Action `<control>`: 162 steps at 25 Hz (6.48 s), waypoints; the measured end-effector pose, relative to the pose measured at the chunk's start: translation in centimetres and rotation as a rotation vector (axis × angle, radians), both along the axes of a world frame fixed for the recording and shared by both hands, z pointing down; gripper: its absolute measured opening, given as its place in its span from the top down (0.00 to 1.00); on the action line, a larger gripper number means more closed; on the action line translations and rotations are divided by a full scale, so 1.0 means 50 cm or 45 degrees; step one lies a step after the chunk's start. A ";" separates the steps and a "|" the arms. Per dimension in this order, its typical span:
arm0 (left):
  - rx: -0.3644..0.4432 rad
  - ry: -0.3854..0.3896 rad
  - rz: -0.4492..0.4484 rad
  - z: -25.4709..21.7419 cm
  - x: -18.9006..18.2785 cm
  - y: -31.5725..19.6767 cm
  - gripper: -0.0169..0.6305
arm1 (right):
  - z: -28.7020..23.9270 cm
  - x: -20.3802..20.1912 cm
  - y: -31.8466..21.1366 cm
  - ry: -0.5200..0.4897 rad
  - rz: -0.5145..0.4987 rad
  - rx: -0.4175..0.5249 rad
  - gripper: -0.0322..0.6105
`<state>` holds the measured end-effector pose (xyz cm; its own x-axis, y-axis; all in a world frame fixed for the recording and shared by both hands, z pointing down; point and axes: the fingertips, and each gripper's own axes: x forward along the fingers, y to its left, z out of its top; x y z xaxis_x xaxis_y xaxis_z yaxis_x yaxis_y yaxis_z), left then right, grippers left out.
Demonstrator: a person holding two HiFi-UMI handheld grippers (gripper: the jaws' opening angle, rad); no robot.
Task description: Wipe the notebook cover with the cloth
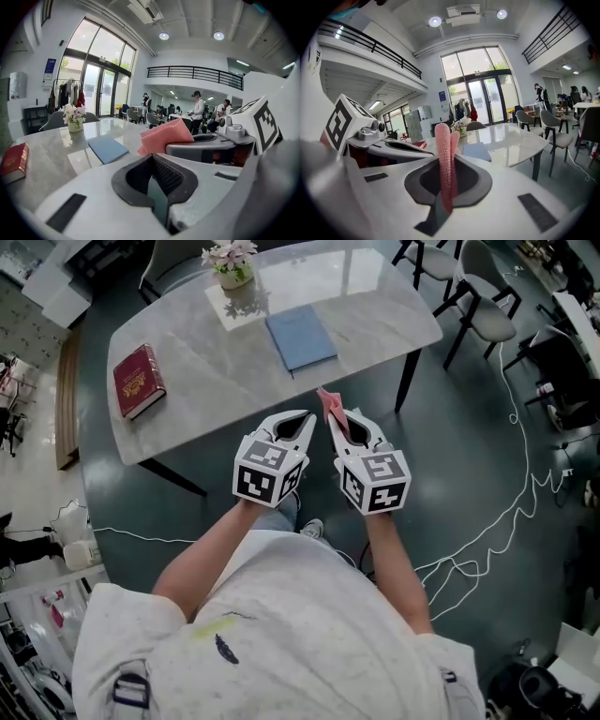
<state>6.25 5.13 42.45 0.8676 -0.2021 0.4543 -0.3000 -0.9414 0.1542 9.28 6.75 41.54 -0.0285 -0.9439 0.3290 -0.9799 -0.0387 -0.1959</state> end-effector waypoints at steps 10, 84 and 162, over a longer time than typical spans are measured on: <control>-0.046 0.043 -0.052 0.019 0.092 -0.176 0.96 | 0.014 0.086 -0.174 0.063 -0.047 -0.083 0.93; -0.255 -0.045 -0.857 0.186 0.212 -0.523 0.96 | 0.341 0.265 -0.627 0.437 -1.061 -0.517 0.93; -0.270 -0.024 -1.082 0.204 0.075 -0.551 0.96 | 0.272 0.167 -0.789 0.591 -1.159 -0.399 0.93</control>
